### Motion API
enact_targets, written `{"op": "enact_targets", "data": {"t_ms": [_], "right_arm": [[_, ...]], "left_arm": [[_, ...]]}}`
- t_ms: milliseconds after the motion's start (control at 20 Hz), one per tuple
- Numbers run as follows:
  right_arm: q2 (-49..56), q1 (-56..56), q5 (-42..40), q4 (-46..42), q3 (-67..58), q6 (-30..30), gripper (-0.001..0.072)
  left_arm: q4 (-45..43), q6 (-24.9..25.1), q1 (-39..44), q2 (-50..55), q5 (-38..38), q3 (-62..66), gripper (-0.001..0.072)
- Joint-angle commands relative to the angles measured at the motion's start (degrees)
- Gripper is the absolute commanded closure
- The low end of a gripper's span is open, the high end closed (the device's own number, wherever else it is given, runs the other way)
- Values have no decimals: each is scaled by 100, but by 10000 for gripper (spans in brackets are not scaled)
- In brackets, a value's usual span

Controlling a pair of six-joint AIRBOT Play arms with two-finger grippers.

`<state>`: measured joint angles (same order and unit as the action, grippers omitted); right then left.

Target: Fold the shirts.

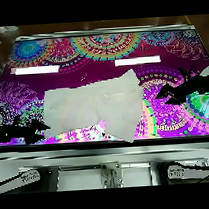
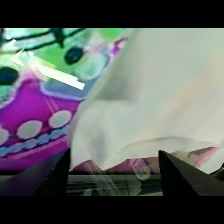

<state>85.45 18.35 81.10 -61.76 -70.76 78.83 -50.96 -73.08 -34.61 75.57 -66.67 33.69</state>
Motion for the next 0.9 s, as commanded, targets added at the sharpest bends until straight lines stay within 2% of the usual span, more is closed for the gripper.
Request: {"op": "enact_targets", "data": {"t_ms": [0, 50, 100, 150, 200, 250, 300, 550, 700, 850], "right_arm": [[-2, 0, 15, 9, 2, 70, 19], [-2, 0, 13, 2, 2, 94, 19], [-2, 0, 13, 0, 2, 109, 19], [-2, 0, 9, -2, 11, 111, 19], [-2, 0, -20, -4, 50, 144, 19], [-2, -2, -68, -2, 133, 205, 19], [-2, -4, -131, 7, 284, 240, 19], [61, -442, -765, 31, 1259, 236, 19], [310, -817, -1189, 57, 1399, 286, 19], [741, -1008, -1198, 621, 1399, 339, 19]], "left_arm": [[127, 42, 289, 208, 177, -2, 68], [160, 42, 284, 232, 175, -2, 71], [179, 39, 282, 238, 175, 0, 154], [192, 42, 284, 238, 170, 0, 357], [216, 42, 284, 238, 168, 0, 506], [254, 44, 284, 238, 146, 0, 607], [264, 44, 284, 236, 127, 0, 647], [258, 70, 284, 153, 107, 2, 665], [258, 216, 282, -17, 61, 17, 664], [258, 284, 280, -205, 50, 140, 664]]}}
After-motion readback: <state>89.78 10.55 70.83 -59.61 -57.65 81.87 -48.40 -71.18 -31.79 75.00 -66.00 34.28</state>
